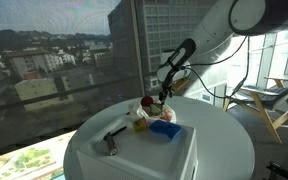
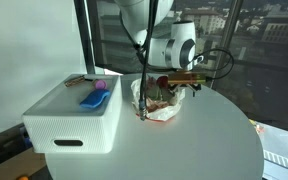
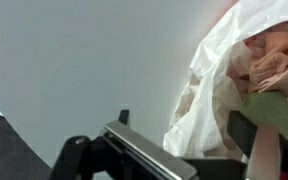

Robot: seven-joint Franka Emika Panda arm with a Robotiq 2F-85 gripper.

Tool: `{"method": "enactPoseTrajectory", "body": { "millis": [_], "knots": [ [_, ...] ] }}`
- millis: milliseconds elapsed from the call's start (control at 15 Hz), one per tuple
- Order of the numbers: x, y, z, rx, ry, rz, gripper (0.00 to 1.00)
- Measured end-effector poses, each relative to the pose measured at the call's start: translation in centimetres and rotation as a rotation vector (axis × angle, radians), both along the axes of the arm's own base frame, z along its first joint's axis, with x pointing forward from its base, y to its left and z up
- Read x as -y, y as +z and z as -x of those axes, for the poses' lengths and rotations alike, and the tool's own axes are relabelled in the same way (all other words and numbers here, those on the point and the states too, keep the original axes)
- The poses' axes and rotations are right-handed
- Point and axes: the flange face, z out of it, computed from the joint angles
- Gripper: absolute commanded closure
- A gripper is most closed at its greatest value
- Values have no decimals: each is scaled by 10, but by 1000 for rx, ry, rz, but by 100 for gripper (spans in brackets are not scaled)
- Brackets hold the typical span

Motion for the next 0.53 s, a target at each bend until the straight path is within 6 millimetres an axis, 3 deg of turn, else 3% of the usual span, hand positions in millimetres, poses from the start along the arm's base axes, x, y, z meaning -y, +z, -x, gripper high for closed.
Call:
{"method": "enactPoseTrajectory", "body": {
  "millis": [467, 533],
  "knots": [
    [5, -31, -20, -3, 2, 16, 0],
    [4, -34, -23, 0, 6, 19, 25]
  ]
}}
